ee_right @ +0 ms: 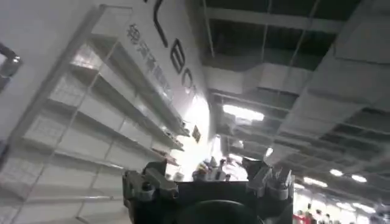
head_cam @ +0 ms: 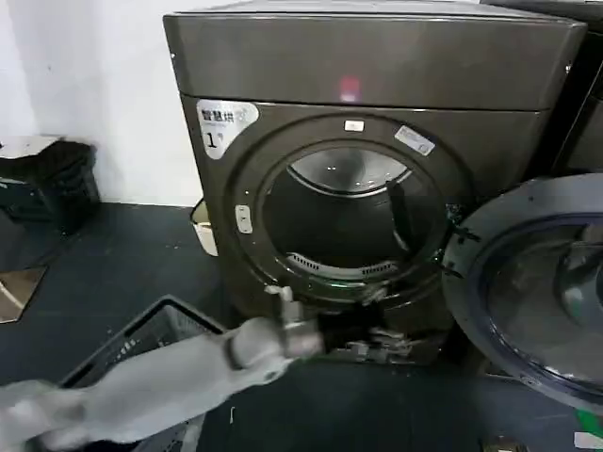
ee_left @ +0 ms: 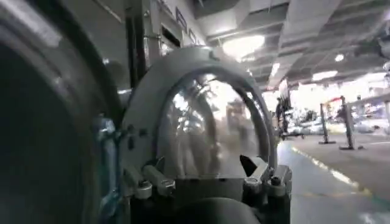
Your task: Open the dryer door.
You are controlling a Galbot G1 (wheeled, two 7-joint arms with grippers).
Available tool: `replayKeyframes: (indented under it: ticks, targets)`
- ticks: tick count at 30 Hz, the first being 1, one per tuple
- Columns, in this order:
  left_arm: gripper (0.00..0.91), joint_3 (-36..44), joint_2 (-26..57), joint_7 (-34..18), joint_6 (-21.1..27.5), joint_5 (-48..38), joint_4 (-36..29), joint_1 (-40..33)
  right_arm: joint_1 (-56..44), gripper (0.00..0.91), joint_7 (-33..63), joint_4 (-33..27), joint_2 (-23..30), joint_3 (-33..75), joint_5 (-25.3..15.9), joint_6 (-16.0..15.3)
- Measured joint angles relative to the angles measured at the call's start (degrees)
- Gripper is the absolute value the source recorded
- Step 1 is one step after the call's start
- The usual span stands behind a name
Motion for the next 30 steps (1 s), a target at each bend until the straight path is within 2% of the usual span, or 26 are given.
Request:
replayKeyframes:
  ticks: [4,10,12,15,20,24,30]
  targets:
    - [0.907,0.3,7.2,-0.3,2.1,1.1,-2.0,-0.8,0.2,0.907,0.0,-0.7,-1.1,0.9,0.0,0.0]
    - [0.907,2.3,18.5,1.1,11.3,-0.7,-5.6,-6.5,1.4,0.907,-0.1,-0.8,-1.8,0.1,-0.2,0.0]
    - [0.907,3.1,21.6,1.2,13.5,1.0,-6.9,-8.9,1.7,0.907,-0.1,-0.5,-2.0,-0.4,-0.2,-0.1]
    - [0.907,5.4,26.6,4.2,13.8,5.3,-6.8,-12.9,1.8,0.907,-0.1,-0.9,-2.7,-0.5,-0.3,-0.1]
    - [0.907,8.1,31.9,11.7,14.5,11.8,-2.2,-16.5,1.8,0.907,-0.1,-1.6,-3.0,-1.1,-0.5,0.1]
    - [0.907,8.6,33.1,17.2,13.9,18.8,5.2,-17.3,1.9,0.907,-0.1,-1.6,-3.4,-1.5,-0.7,0.2]
    - [0.907,7.9,34.3,24.7,9.4,31.7,14.8,-17.9,1.8,0.907,0.0,-1.4,-3.8,-2.0,-0.8,0.1]
